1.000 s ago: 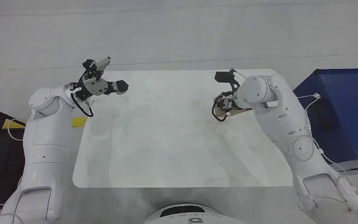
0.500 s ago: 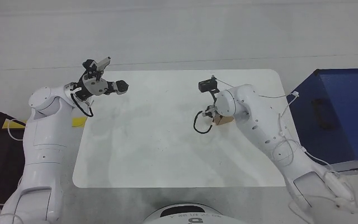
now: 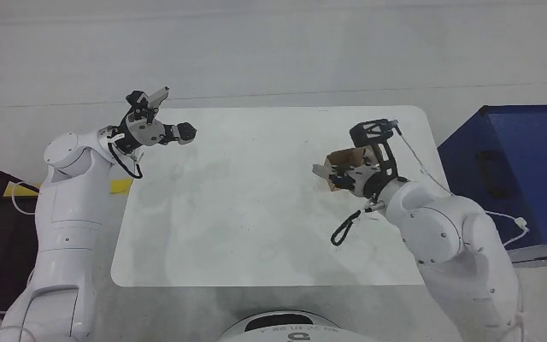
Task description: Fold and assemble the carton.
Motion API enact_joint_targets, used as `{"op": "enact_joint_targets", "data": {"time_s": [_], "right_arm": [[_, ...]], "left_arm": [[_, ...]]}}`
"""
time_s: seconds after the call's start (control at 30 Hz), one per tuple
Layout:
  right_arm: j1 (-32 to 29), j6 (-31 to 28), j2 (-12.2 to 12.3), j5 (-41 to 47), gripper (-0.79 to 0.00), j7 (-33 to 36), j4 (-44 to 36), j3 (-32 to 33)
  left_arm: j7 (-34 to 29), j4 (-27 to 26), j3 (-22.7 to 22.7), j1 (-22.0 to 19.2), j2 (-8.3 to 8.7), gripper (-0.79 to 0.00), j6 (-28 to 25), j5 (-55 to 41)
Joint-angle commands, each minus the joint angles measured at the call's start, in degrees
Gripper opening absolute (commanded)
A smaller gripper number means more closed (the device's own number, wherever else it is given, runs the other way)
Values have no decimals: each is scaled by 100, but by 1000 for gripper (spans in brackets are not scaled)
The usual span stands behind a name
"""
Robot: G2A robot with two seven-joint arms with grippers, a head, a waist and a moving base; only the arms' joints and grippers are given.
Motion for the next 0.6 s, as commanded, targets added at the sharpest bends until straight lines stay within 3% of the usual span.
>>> {"op": "enact_joint_targets", "data": {"time_s": [0.0,0.1,0.17,0.3,0.57], "right_arm": [[-522,-11,-22,721,0,-579,230,529],[-762,-111,-115,2252,0,-1574,1029,1008],[-788,-279,-166,2813,0,-2170,1618,1105],[-654,-447,-225,3138,0,-2628,2376,836],[243,-128,-270,3030,0,-2611,2993,348]], "left_arm": [[0,0,0,0,0,0,0,0],[0,0,0,0,0,0,0,0],[0,0,0,0,0,0,0,0],[0,0,0,0,0,0,0,0],[0,0,0,0,0,0,0,0]]}}
